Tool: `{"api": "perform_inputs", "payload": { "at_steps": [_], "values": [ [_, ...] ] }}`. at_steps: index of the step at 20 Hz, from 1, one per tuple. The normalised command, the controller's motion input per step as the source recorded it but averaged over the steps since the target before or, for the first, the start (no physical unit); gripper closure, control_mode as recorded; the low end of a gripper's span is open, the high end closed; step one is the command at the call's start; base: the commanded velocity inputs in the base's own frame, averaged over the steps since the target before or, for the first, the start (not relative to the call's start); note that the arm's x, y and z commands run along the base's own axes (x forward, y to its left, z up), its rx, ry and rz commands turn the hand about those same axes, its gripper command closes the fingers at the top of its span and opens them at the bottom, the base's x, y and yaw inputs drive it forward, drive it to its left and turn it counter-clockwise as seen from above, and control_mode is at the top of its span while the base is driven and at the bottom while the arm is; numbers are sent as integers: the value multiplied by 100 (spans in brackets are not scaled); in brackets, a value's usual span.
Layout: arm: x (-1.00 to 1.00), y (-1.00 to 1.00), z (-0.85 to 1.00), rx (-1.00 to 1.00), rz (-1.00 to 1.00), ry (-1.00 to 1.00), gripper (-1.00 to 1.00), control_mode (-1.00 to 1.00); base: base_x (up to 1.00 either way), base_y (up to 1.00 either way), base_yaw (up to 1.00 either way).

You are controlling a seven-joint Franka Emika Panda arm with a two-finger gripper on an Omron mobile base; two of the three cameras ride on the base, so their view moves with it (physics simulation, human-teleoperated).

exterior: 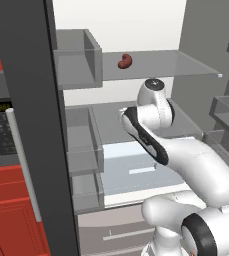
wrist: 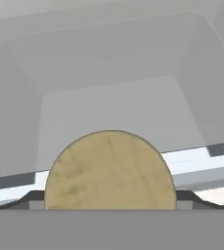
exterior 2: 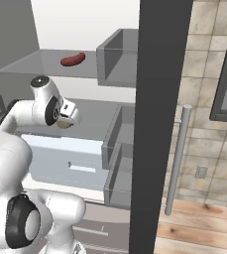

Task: Retrieve the sausage and cheese from the fridge and place them on the cutting board on the counter.

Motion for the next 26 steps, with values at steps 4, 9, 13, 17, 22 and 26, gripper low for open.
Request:
{"api": "perform_inputs", "payload": {
  "at_steps": [4, 9, 13, 17, 22, 26],
  "values": [
    [-100, -1, 58, 0, 6, 0, 100, -100, 0, 0, 0],
    [-100, -3, 45, 0, 5, 0, 100, -100, 0, 0, 0],
    [-100, -18, 55, 0, 3, 0, 100, -100, 0, 0, 0],
    [-100, -24, 59, -3, 0, 0, 100, -100, 0, 0, 0],
    [-75, -32, 62, -8, 1, -5, 100, -100, 0, 0, 0],
    [-31, -29, 29, -1, 13, -1, 100, -100, 0, 0, 0]
  ]
}}
